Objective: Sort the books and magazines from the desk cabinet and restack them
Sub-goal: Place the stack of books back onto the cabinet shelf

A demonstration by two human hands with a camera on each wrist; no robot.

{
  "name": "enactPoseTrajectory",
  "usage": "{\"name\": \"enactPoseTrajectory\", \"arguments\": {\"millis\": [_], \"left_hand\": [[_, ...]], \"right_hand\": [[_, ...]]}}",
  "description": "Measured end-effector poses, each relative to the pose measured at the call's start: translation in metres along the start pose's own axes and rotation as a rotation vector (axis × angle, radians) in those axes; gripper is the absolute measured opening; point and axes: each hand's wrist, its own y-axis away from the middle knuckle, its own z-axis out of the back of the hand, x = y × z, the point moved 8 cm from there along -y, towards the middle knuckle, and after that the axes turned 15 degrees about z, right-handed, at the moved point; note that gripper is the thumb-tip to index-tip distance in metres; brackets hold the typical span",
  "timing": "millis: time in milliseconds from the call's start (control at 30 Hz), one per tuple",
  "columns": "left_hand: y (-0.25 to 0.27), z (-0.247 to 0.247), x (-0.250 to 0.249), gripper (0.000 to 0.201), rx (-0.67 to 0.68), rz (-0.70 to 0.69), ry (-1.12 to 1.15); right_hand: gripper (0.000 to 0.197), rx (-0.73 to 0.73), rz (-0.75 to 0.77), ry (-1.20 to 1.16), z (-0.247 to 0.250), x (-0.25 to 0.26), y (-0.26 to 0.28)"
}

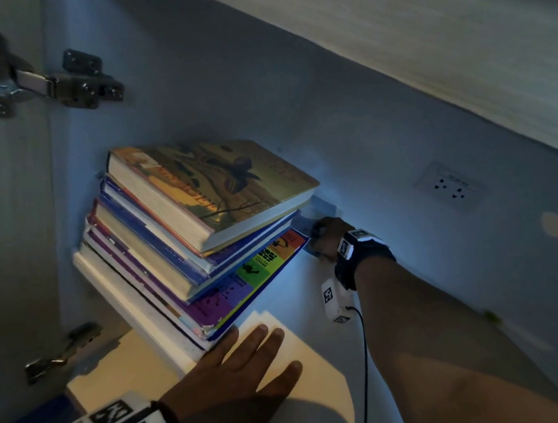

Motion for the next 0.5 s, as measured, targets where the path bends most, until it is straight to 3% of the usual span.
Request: {"name": "enactPoseTrajectory", "arguments": {"millis": [133,300,433,500], "left_hand": [[0.003,-0.001,-0.001,0.036,0.074,0.016,0.037],[0.005,0.002,-0.002,0.043,0.148,0.041,0.087],[0.005,-0.003,-0.001,0.038,0.244,0.067,0.079],[0.009,-0.006,0.0,0.051,0.302,0.118,0.011]], "right_hand": [[0.011,-0.028,-0.008,-0.051,-0.001,-0.003,-0.009],[0.038,-0.12,0.006,-0.34,-0.002,-0.01,-0.004],[0.005,-0.143,-0.072,-0.577,-0.004,-0.019,0.005],[0.018,-0.155,-0.155,-0.748,-0.006,-0.028,0.006]]}}
